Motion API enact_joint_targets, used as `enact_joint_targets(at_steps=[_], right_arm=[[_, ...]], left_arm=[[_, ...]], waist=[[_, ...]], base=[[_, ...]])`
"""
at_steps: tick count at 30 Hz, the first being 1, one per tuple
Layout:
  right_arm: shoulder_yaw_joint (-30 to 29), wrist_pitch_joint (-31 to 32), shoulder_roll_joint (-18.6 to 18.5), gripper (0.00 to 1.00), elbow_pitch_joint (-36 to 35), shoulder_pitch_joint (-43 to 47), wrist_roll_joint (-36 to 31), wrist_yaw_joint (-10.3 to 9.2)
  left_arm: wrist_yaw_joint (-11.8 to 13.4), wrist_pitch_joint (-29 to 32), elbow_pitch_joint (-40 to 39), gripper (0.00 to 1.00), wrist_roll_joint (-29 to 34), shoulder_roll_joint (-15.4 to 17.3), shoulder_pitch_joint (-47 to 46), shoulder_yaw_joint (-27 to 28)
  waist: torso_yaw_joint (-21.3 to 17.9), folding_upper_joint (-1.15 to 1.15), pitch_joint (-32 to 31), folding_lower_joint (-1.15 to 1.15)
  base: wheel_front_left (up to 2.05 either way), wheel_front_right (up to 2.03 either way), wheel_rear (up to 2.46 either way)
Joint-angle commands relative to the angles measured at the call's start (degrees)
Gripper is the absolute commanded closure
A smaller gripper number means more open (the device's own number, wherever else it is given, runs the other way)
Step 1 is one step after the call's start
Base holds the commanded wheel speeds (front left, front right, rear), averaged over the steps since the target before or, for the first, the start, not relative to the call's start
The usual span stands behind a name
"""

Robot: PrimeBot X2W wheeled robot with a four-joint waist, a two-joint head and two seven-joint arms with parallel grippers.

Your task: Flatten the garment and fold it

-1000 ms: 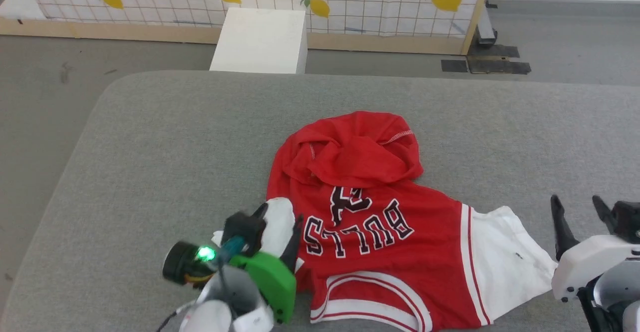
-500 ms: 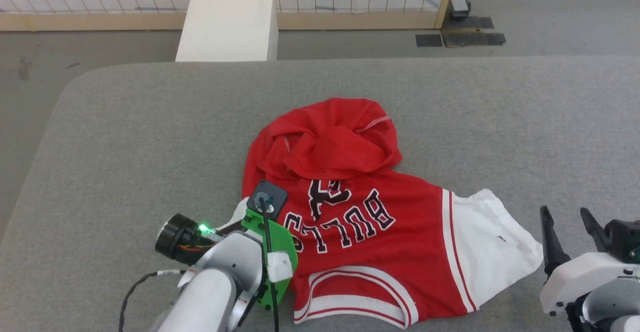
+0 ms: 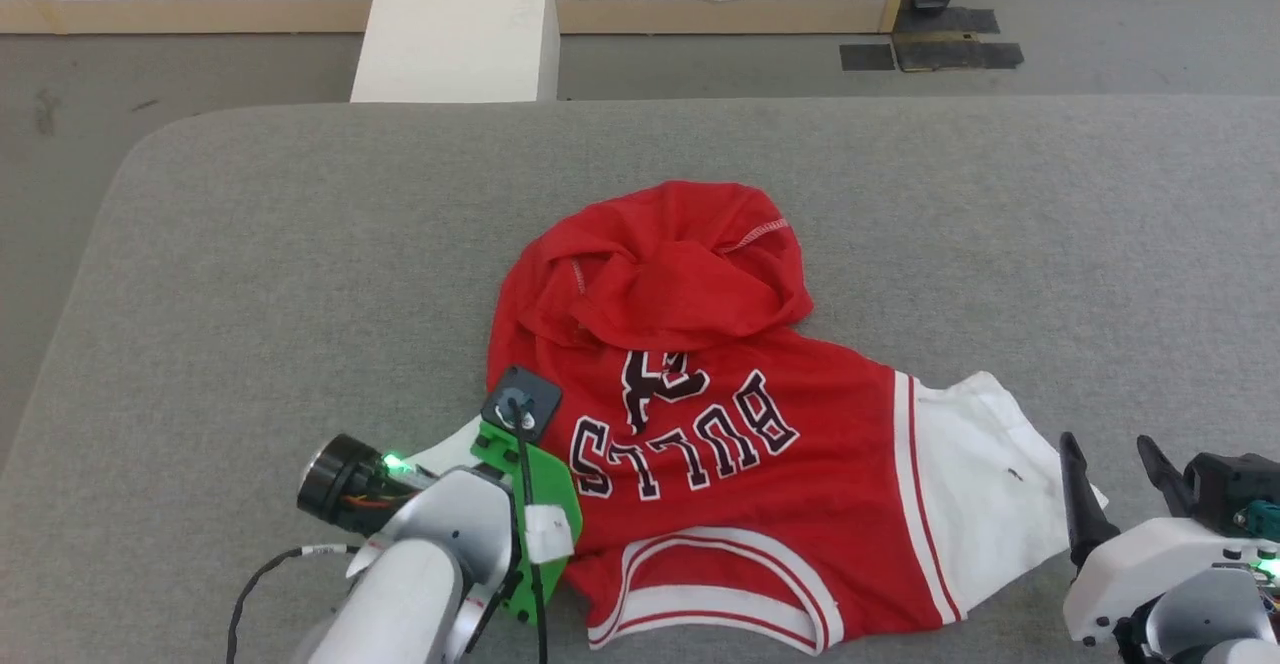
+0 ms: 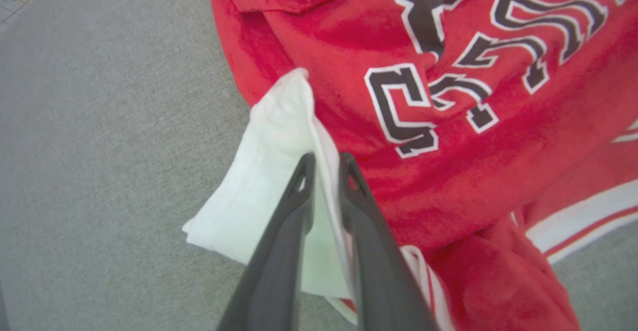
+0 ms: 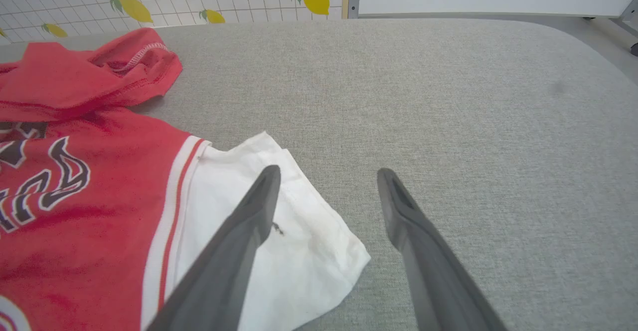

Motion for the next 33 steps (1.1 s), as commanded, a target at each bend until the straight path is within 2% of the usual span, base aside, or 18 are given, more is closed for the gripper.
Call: enact_joint_targets(at_steps=[1,7,16,22,28,29,30,33], right_arm=[[0.2,-0.4,0.1,0.0,0.3,-0.1,-0.1,-0.11],[0.2,-0.2,0.1,0.0,0.5,0.2,-0.4,-0.11],[-0.1,0.2,0.1,0.0,0.3,0.7,-0.2,-0.11],[0.1,0.5,0.1,0.0,1.3,1.1,0.1,-0.11],[0.6,1.8,0.1,0.0,2.8,1.2,0.3,-0.11],[0.5,2.2,0.1,0.0,3.1,1.2,0.5,-0.11],[0.1,2.8,0.1,0.0,3.5,1.3,0.6,-0.11],[-0.3,4.0,0.1,0.0,4.1,1.5,0.1,-0.11]], left_arm=[[0.7,-1.3,-0.5,1.0,-0.7,0.0,-0.3,0.5],[3.0,-8.9,-3.5,1.0,-1.8,0.0,-1.3,3.7],[5.9,-24.8,-5.5,1.0,-6.0,1.2,1.5,11.7],[7.1,-30.4,2.7,1.0,-11.4,-0.1,9.8,15.9],[8.5,-32.6,13.0,0.99,-13.7,-1.3,11.4,17.8],[8.7,-31.9,14.3,0.72,-13.7,-1.5,11.4,17.7],[8.9,-31.1,15.6,0.0,-13.8,-1.8,11.3,17.5],[9.5,-30.2,17.2,0.0,-13.1,-1.8,10.4,16.7]], waist=[[0.6,0.0,-0.6,0.0],[2.5,0.0,-2.0,0.0],[5.4,0.0,-3.2,0.0],[6.0,0.0,-2.9,0.0],[5.5,0.0,-3.0,0.0],[5.5,0.0,-3.1,0.0],[5.5,0.0,-3.2,0.0],[5.7,0.0,-3.9,0.0]], base=[[0.0,0.0,0.0],[0.0,0.0,0.0],[0.0,0.0,0.0],[0.0,0.0,0.0],[0.0,0.0,0.0],[0.0,0.0,0.0],[0.0,0.0,0.0],[0.0,0.0,0.0]])
